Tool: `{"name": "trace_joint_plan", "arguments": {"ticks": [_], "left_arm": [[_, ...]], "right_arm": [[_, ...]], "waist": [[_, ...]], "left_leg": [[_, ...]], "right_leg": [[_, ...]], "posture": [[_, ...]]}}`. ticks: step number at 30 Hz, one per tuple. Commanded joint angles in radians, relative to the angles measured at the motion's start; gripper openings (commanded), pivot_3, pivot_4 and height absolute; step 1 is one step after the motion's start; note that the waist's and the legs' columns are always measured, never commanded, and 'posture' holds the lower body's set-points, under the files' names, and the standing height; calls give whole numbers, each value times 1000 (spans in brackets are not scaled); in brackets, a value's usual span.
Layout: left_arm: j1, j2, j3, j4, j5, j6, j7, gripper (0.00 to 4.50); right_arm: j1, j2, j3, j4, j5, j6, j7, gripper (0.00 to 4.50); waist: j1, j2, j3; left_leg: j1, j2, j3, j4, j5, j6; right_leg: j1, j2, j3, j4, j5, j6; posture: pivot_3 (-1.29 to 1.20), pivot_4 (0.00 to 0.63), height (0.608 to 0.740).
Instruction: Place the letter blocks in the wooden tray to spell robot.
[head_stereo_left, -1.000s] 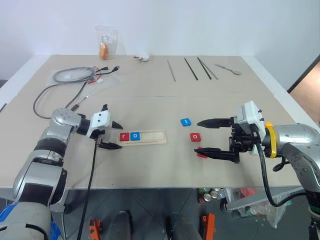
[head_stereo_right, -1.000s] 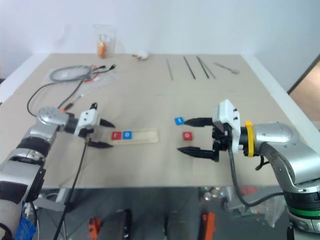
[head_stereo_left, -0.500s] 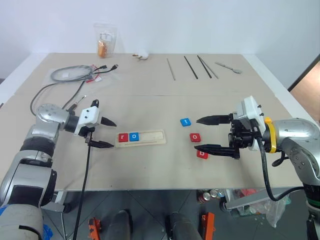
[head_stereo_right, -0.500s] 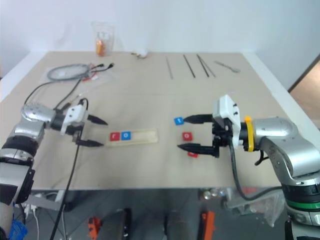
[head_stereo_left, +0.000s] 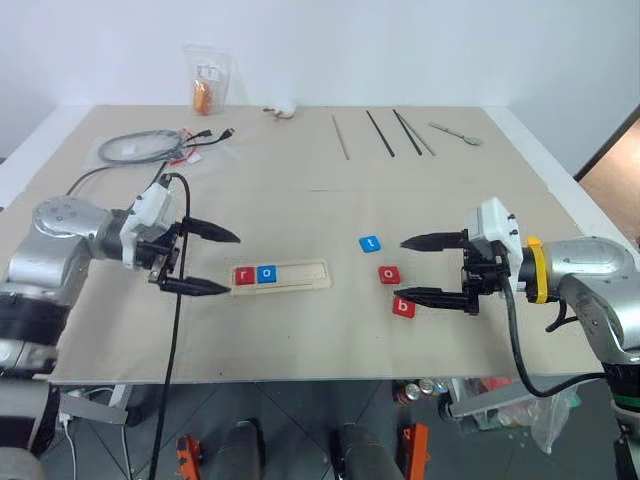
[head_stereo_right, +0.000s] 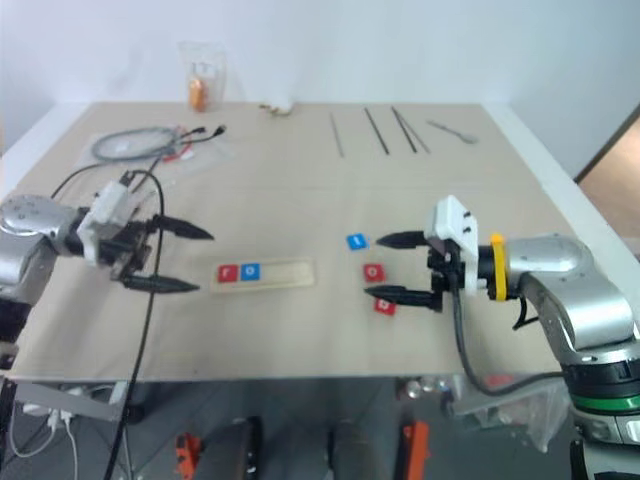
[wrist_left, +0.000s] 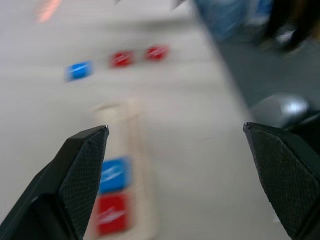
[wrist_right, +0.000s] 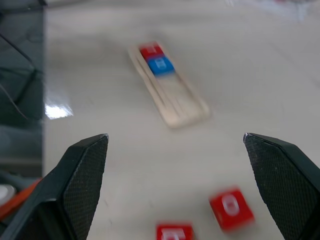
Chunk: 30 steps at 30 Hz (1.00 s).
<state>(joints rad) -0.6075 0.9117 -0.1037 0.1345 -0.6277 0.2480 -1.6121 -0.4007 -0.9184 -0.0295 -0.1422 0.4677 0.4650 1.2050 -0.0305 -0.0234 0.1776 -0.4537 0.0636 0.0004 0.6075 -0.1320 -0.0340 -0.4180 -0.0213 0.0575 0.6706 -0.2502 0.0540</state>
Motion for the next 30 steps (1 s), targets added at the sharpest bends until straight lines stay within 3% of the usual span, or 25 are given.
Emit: {"name": "trace_joint_plan", "arguments": {"ticks": [1,9,20,30], "left_arm": [[81,11,53,-141,-29,47,28,4485],[215,-85,72,-252,6,1,126,4485],[233,-217,85,-242,51,-62,242,4485],[237,-261,85,-231,75,-70,286,4485]], "right_arm": [[21,-29,9,31,-45,-62,38,4500],[47,6,96,129,-166,-166,44,4500],[46,59,97,194,-212,-207,14,4500],[48,91,85,265,-217,-214,-17,4500]], "waist": [[0,0,0],[0,0,0],[2,0,0],[3,0,0]], "left_leg": [[0,0,0,0,0,0],[4,0,1,2,0,0],[5,0,2,3,0,0],[8,0,2,3,0,0]], "right_leg": [[0,0,0,0,0,0],[1,0,1,2,2,-3],[3,0,3,2,2,-2],[6,0,4,1,2,-2]], "posture": [[0,150,740],[0,150,740],[0,150,740],[0,150,740]]}}
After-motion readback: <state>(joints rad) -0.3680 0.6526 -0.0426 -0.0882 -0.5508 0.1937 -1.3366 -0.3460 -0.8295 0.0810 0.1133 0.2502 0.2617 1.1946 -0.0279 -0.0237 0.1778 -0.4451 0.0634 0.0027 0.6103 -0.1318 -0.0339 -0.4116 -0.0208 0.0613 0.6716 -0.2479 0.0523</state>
